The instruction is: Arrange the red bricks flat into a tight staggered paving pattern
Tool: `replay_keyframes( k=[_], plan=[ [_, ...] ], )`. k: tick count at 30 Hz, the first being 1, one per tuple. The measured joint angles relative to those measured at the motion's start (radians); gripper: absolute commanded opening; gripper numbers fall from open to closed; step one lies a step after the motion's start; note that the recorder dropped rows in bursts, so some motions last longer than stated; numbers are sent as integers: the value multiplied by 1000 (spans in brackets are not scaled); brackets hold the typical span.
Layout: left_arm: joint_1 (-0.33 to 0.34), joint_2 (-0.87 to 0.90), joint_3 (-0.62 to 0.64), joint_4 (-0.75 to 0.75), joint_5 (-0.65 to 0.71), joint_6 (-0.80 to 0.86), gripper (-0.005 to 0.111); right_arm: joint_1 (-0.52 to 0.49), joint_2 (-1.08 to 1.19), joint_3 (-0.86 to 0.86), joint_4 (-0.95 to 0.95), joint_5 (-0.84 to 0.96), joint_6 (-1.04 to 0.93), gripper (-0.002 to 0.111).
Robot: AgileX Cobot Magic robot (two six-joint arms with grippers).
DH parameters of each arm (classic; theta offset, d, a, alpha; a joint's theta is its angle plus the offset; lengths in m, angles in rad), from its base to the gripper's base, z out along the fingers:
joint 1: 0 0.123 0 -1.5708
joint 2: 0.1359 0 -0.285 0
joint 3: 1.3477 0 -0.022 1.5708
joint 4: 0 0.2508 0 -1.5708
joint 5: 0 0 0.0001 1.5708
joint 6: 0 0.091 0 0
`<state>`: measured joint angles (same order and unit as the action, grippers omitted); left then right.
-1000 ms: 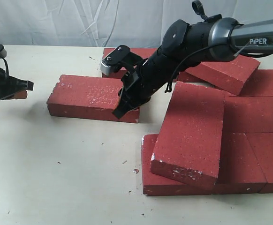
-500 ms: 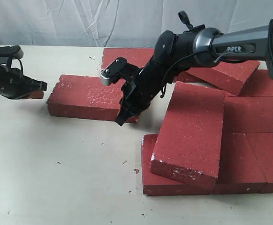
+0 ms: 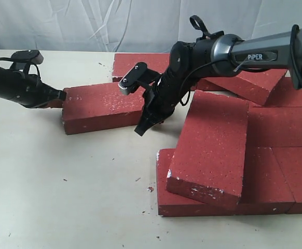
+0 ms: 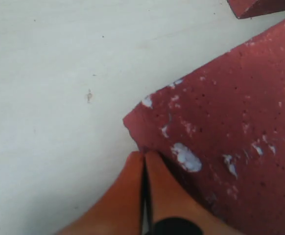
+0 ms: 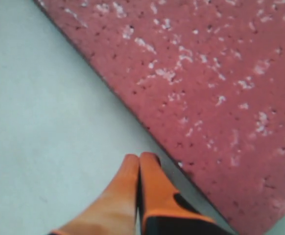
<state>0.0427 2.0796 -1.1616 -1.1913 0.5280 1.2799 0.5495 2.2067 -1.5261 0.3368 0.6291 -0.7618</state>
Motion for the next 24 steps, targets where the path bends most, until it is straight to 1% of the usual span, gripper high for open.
replay_keyframes(
  k=[5, 11, 19, 24],
  plan=[
    [-16, 28, -2, -114, 4, 113, 0, 1, -11, 0, 35, 11, 2, -1],
    [-32, 34, -12, -149, 6, 148, 0, 1, -11, 0, 47, 11, 4, -1],
    [-84, 53, -20, -273, 6, 289, 0, 1, -11, 0, 86, 11, 4, -1],
    [-91, 59, -44, -345, 6, 341, 0, 1, -11, 0, 91, 9, 4, -1]
  ],
)
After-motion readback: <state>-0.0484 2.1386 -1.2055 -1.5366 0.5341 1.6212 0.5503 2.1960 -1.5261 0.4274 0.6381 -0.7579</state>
